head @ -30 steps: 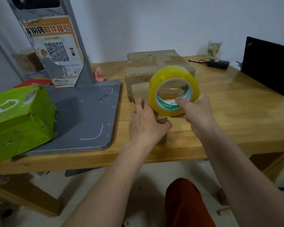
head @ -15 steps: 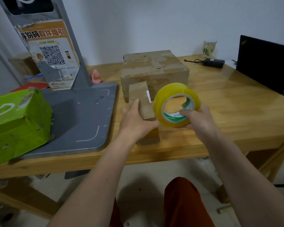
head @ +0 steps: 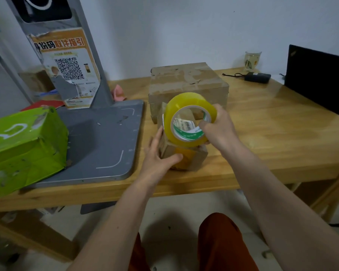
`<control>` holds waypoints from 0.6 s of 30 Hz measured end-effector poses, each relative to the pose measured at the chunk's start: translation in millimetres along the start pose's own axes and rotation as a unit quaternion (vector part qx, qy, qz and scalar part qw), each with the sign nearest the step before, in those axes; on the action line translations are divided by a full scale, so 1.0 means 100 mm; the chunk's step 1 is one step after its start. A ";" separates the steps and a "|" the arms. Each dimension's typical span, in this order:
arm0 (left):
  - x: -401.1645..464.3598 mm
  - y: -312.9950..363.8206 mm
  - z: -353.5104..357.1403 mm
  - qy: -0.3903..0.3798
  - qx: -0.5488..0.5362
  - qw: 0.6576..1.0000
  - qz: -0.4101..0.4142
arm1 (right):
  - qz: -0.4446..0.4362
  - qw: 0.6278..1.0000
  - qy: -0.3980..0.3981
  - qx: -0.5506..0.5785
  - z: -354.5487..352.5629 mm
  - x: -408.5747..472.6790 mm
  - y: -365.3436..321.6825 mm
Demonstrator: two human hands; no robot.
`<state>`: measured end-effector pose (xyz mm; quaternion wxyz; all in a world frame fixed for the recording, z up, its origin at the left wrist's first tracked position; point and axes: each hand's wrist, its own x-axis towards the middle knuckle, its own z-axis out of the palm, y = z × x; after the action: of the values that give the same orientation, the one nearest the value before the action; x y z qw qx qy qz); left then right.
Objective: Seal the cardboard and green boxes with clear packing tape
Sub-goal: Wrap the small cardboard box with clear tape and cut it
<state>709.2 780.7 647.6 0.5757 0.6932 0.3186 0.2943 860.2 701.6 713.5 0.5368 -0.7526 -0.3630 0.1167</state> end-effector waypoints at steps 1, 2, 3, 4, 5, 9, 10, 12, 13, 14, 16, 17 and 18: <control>0.01 0.01 -0.04 0.014 0.048 0.999 0.010 | 0.003 1.000 -0.003 -0.001 0.04 -0.02 0.00; 0.03 0.03 -0.07 0.021 0.074 0.997 0.023 | 0.001 1.000 -0.006 -0.002 0.08 -0.02 -0.01; 0.07 0.04 -0.11 0.019 0.081 0.996 0.037 | -0.002 1.000 -0.011 -0.002 0.11 -0.03 -0.02; 0.11 0.03 -0.15 0.013 0.072 0.996 0.045 | -0.002 1.000 -0.015 0.002 0.15 -0.03 -0.03; 0.14 0.03 -0.19 0.006 0.059 0.997 0.046 | 0.004 1.000 -0.018 0.013 0.19 -0.05 -0.04; 0.16 -0.12 -0.25 -0.009 0.044 0.998 0.045 | 0.028 0.999 -0.006 0.029 0.39 -0.17 -0.01; 0.15 -0.17 -0.24 0.002 0.036 0.997 0.061 | 0.018 1.000 -0.010 0.016 0.43 -0.18 -0.01; 0.13 -0.23 -0.22 0.017 0.040 0.995 0.095 | 0.005 1.000 -0.022 -0.011 0.47 -0.18 -0.03; 0.14 -0.25 -0.21 0.018 0.050 0.993 0.109 | 0.003 1.000 -0.023 -0.019 0.47 -0.17 -0.04; 0.16 -0.28 -0.20 0.020 0.063 0.991 0.120 | 0.001 0.999 -0.023 -0.025 0.45 -0.16 -0.04; 0.18 -0.32 -0.19 0.029 0.086 0.988 0.128 | -0.015 0.999 -0.024 -0.037 0.42 -0.14 -0.04; 0.18 -0.33 -0.19 0.036 0.096 0.986 0.128 | -0.025 0.998 -0.024 -0.043 0.40 -0.13 -0.06; 0.19 -0.34 -0.19 0.040 0.104 0.986 0.127 | -0.035 0.998 -0.021 -0.047 0.37 -0.13 -0.06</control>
<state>702.5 811.3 618.2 0.4456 0.7714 0.2799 0.3578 827.3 720.8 701.8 0.4971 -0.7612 -0.4052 0.0967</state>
